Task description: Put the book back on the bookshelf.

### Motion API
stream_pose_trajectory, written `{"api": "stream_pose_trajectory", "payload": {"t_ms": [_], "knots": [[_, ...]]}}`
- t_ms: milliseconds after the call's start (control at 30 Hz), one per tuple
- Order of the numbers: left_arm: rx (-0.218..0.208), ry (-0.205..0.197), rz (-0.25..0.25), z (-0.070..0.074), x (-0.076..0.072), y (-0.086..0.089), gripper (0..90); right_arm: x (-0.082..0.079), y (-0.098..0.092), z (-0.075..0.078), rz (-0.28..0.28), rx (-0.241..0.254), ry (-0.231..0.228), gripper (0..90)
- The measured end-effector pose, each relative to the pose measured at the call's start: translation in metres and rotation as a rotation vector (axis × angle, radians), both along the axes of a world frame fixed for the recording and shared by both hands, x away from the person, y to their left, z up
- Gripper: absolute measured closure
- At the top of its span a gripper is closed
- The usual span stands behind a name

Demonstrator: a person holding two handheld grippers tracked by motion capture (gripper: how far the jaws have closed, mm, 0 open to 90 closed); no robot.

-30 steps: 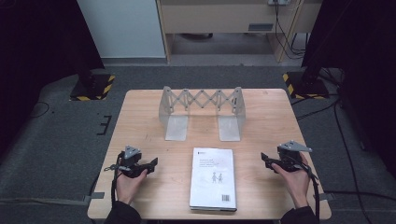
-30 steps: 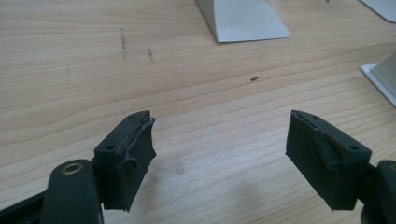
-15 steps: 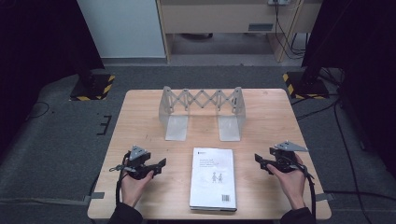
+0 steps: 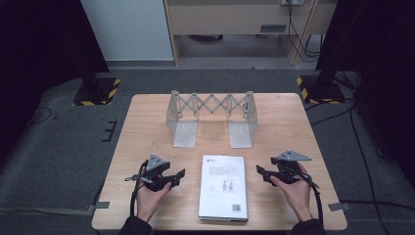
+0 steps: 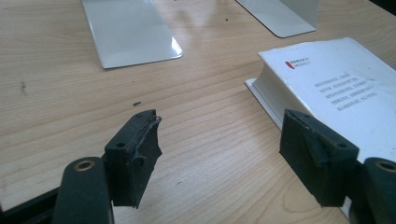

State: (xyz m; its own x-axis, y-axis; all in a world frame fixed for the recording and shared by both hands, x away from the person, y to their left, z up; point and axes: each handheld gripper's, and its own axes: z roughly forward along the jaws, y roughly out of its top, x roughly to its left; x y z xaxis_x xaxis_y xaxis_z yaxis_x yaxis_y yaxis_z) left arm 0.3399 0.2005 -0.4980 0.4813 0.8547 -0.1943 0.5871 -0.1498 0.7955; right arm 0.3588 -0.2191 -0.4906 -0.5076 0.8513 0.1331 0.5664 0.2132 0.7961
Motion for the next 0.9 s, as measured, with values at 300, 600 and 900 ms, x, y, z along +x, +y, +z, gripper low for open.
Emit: {"api": "stream_pose_trajectory", "payload": {"t_ms": [300, 600, 900], "knots": [[0.006, -0.012, -0.039, 0.003, -0.002, -0.014, 24.3, -0.002, 0.01, -0.002, 0.028, 0.013, 0.01, 29.4], [-0.004, -0.014, -0.069, 0.002, -0.005, -0.029, 26.2, -0.004, 0.021, -0.006, 0.05, 0.014, 0.018, 29.4], [-0.007, 0.001, -0.128, -0.004, -0.006, -0.048, 27.7, -0.007, 0.029, -0.009, 0.064, 0.008, 0.013, 29.4]]}}
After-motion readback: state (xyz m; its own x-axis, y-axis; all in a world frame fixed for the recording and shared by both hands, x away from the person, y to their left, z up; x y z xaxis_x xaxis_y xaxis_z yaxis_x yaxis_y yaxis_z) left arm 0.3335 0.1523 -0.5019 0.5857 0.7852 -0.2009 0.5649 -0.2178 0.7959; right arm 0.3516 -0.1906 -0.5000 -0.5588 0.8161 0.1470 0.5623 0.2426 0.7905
